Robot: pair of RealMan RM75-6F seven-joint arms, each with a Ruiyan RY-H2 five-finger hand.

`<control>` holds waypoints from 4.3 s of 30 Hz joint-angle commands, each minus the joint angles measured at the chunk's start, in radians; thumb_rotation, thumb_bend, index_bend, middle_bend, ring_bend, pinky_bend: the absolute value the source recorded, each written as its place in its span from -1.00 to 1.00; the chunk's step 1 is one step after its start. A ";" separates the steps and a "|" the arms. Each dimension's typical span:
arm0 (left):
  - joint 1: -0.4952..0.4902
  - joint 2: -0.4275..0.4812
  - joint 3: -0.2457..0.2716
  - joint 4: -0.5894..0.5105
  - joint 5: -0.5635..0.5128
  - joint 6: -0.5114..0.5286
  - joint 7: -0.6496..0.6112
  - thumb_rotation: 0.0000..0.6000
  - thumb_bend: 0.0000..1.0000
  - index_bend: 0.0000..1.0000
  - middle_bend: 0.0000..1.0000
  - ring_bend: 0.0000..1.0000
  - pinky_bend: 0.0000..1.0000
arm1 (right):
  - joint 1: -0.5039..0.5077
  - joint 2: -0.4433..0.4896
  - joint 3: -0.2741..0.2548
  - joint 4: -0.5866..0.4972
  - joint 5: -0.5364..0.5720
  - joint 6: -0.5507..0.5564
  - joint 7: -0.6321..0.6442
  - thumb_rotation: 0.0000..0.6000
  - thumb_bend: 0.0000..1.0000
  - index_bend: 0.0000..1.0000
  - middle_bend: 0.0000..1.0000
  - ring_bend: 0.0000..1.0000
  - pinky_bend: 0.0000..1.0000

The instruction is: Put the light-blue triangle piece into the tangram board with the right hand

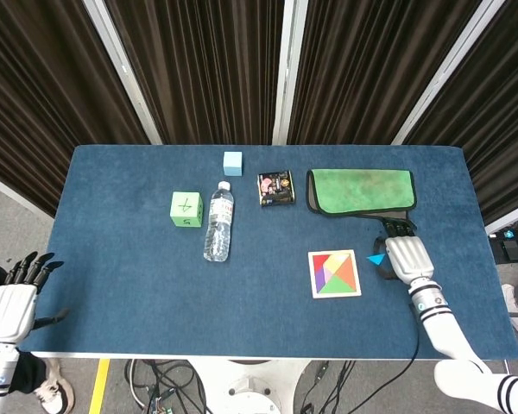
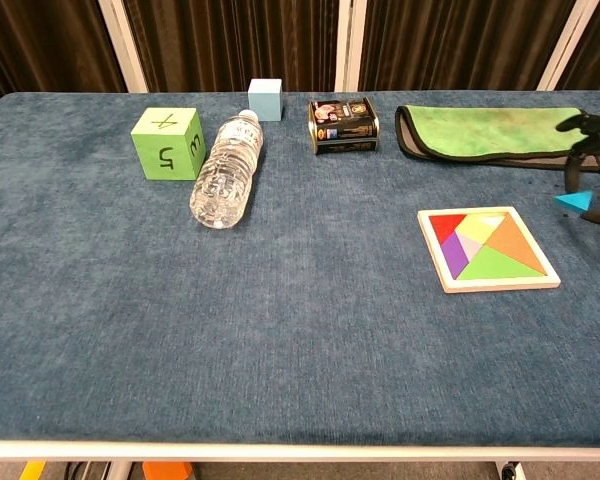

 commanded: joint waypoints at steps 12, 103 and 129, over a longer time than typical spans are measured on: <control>0.000 -0.002 -0.001 0.032 -0.011 -0.013 -0.051 1.00 -1.00 -0.57 -0.75 -0.98 -0.74 | 0.075 -0.105 0.032 -0.010 0.141 0.006 -0.132 1.00 -0.55 0.11 -0.85 -1.00 -1.00; 0.008 0.000 -0.003 0.089 -0.014 -0.013 -0.141 1.00 -1.00 -0.57 -0.75 -0.98 -0.74 | 0.232 -0.149 0.035 -0.119 0.563 0.110 -0.344 1.00 -0.54 -0.17 -0.87 -1.00 -1.00; 0.011 0.043 -0.018 -0.046 0.006 0.040 0.005 1.00 -1.00 -0.57 -0.75 -0.98 -0.74 | -0.318 0.086 -0.236 0.114 -0.282 0.640 0.245 1.00 -0.52 -1.00 -1.00 -1.00 -1.00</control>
